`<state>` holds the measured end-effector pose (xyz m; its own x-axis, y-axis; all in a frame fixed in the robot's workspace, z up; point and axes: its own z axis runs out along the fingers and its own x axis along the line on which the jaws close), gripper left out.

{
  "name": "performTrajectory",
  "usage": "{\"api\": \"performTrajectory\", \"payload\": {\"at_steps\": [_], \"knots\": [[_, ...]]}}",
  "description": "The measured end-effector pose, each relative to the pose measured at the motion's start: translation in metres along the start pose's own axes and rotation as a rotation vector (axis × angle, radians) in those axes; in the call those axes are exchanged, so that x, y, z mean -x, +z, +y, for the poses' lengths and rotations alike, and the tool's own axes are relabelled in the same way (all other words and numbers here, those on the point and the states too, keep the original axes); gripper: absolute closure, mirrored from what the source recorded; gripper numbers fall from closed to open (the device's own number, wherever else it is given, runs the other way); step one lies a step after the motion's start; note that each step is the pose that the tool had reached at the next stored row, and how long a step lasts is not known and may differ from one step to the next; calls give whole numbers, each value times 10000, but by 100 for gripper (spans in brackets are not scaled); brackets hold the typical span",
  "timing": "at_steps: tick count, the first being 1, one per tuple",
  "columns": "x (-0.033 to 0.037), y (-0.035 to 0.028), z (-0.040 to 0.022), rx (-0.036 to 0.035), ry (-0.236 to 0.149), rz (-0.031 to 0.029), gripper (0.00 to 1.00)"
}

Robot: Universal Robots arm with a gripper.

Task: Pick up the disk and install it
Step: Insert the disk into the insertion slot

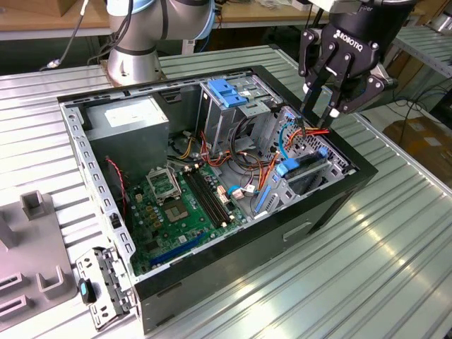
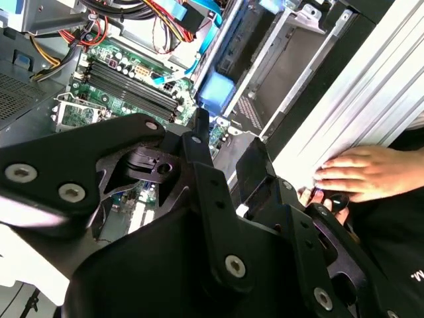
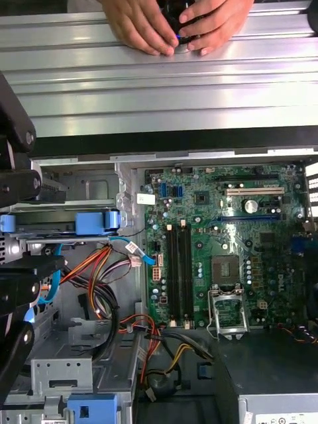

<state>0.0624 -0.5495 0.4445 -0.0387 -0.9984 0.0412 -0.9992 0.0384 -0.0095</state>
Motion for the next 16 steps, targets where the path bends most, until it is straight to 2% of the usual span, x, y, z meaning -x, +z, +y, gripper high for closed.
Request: {"api": "performTrajectory", "payload": {"at_steps": [3,6,9,10,11,14,16], "knots": [[1,11,0,0,0,-3,56],[3,60,-13,0,-1,9,57],[7,136,-48,-1,0,22,76],[9,157,-58,-1,0,22,76],[10,184,-71,-1,-1,23,88],[14,241,-102,-1,0,24,89],[17,295,-146,-1,0,24,89]]}}
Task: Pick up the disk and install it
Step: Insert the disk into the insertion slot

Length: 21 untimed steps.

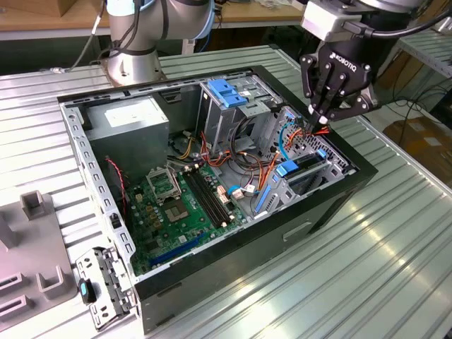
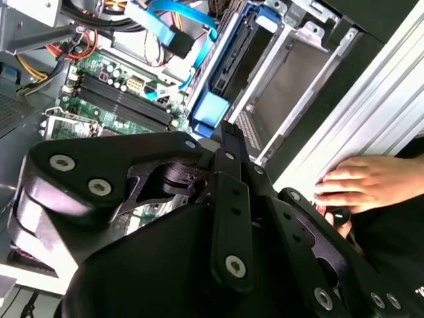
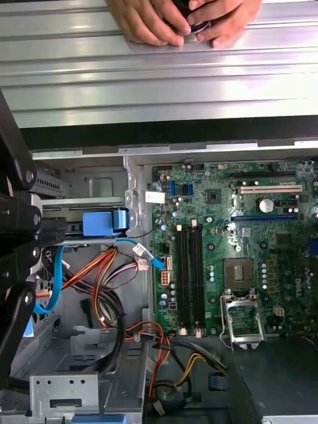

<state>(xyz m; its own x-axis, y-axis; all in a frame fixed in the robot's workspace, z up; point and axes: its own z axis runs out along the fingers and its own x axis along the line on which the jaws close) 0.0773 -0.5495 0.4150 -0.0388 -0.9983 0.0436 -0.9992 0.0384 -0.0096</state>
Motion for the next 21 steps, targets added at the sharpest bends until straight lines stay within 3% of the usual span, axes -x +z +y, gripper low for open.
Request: {"api": "performTrajectory", "payload": {"at_steps": [7,9,11,21], "knots": [[12,166,-136,-1,-1,0,89],[11,208,-138,0,0,-1,89],[-16,300,-140,1,19,-1,89],[-39,523,-169,19,76,-28,89]]}}
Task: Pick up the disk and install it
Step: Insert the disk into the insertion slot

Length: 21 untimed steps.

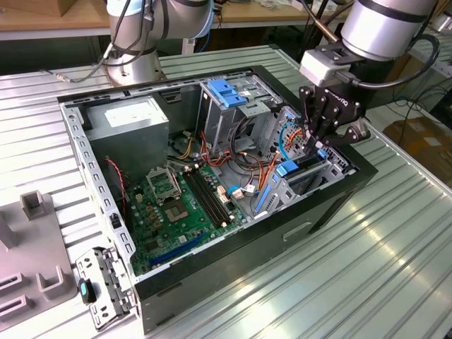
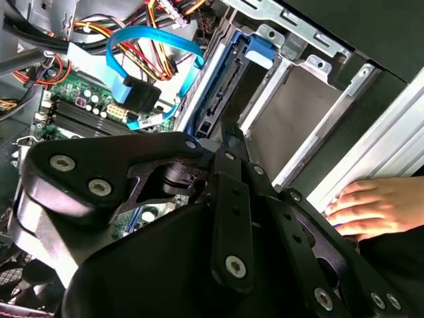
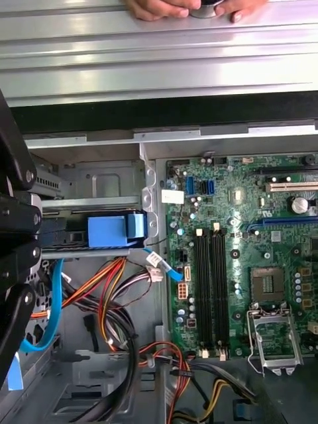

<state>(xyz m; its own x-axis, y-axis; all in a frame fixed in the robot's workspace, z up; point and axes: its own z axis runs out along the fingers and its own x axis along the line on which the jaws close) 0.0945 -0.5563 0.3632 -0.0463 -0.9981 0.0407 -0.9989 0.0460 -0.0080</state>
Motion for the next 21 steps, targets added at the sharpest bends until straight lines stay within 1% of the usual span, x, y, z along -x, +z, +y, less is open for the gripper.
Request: {"api": "performTrajectory", "payload": {"at_steps": [2,5,6,9,13,14,15,17,18,20,21], "knots": [[2,40,-4,37,-1,2,89],[4,85,-8,66,-2,3,89],[5,111,-10,78,-2,4,89],[8,175,-15,102,-4,5,89],[11,243,-24,123,-4,8,89],[12,272,-27,127,-4,6,89],[12,282,-28,128,-4,14,89],[12,279,-29,129,-5,3,89],[12,257,-29,129,-5,-15,89],[9,198,-30,129,-4,-5,89],[9,184,-30,129,-4,-5,89]]}}
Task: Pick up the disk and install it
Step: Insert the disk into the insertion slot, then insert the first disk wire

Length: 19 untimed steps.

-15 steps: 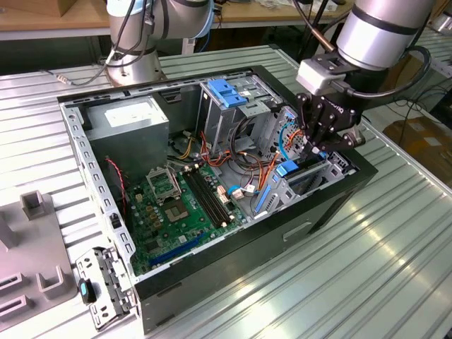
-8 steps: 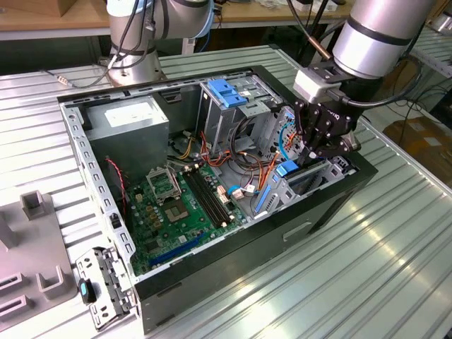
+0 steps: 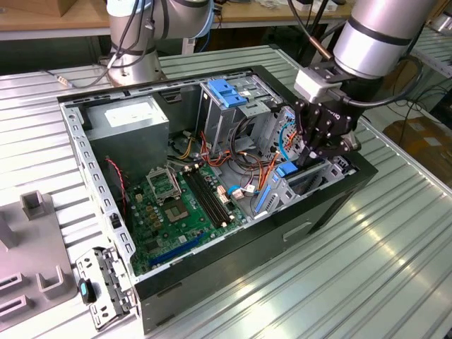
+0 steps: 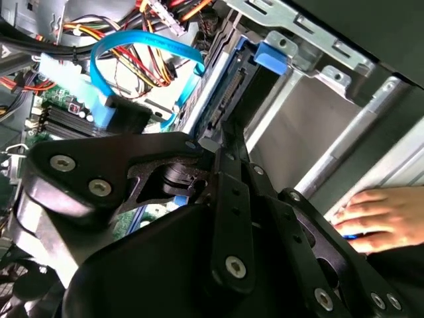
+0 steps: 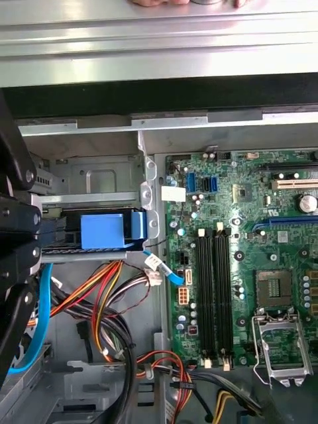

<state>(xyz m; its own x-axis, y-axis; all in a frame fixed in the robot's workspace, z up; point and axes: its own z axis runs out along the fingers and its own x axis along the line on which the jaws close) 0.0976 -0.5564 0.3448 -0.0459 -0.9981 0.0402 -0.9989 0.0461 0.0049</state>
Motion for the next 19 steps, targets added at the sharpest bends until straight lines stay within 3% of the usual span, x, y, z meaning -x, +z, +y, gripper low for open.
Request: {"api": "performTrajectory", "payload": {"at_steps": [16,19], "knots": [[-1,-13,0,0,-12,1,89],[-5,-110,0,-1,-34,-5,89]]}}
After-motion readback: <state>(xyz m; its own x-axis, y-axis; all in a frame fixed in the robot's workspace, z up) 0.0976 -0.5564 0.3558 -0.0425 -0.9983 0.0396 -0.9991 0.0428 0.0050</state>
